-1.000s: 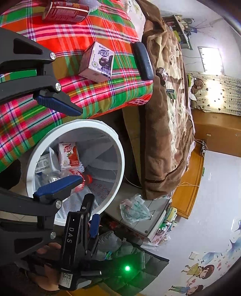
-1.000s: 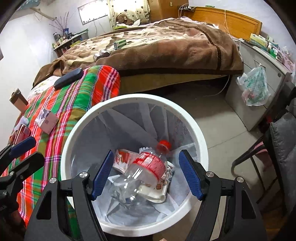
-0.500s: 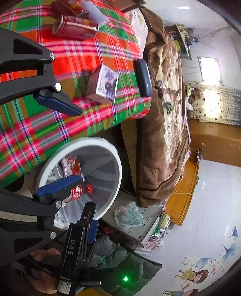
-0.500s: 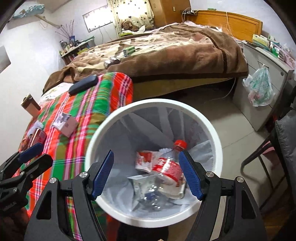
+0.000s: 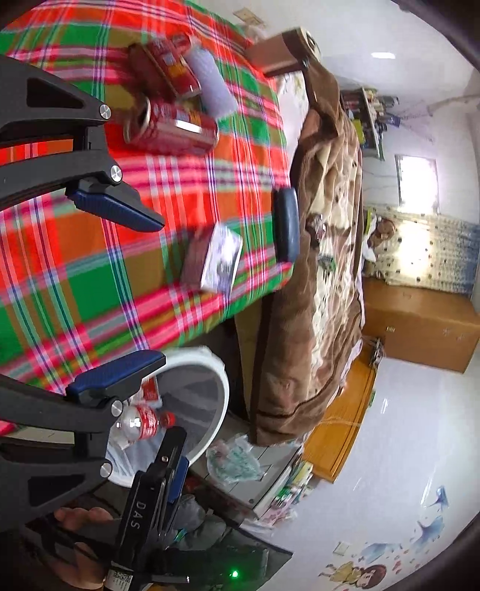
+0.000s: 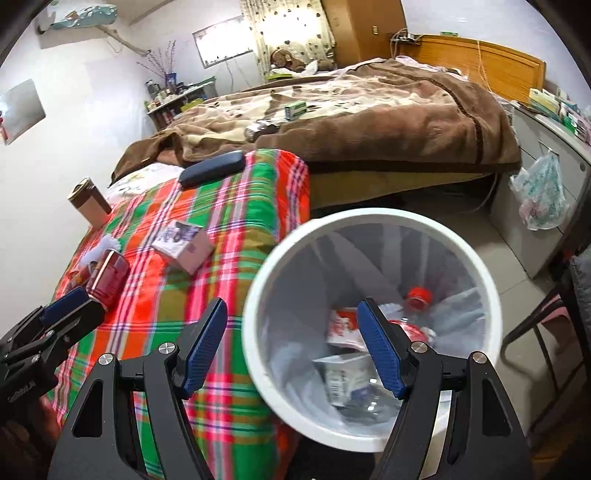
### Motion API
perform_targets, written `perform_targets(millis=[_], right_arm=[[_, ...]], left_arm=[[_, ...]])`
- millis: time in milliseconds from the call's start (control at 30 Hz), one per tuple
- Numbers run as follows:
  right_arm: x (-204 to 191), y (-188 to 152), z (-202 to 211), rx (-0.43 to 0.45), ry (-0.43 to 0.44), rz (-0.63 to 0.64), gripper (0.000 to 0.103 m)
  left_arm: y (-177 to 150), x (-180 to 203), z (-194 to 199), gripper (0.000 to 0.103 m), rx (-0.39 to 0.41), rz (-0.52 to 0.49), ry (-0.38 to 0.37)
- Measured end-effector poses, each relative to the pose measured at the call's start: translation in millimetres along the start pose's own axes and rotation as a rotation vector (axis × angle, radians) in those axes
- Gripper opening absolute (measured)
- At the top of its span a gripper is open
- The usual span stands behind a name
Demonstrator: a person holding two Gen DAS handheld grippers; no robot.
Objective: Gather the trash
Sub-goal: 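Withdraw both tools from the wastebasket back over the bed, then grasp a red can with the right tool while the left tool grasps another red can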
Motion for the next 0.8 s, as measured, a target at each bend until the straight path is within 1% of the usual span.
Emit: perform_targets(millis=[167, 233, 367, 467, 800], right_arm=[[-25.5, 4.4, -4.2, 0.019, 0.017, 0.04, 0.074], [-38.5, 7.3, -8.6, 0.025, 0.034, 0.051, 0.074], [-59.1, 10.9, -17.7, 0.017, 0.067, 0.073, 0.074], [-73.4, 12.9, -23.0, 0.011, 0.086, 0.087, 0.074], [-128.2, 26.9, -42.8, 0.009, 0.155, 0.136, 0.074]], left_arm=[[5.5, -36.9, 10.8, 0.066, 0.029, 0.045, 0.051], [8.1, -53.0, 15.2, 0.066, 0.037, 0.071, 0.058], [11.0, -83.4, 24.9, 0.066, 0.065, 0.105, 0.102], [14.2, -108.0, 32.8, 0.066, 0.082, 0.144, 0.121], [19.0, -169.1, 48.0, 0.068, 0.117, 0.212, 0.174]])
Point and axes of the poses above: each gripper's, at about its wrist camera, not at the fingertips, and z roughly against the way its jaws point, x to its right, y to its top, the point moved 5 cm from there along -z, roughly the way its jaws point, and after that the axes turned 15 degrees about z, right-handed, at the moved point
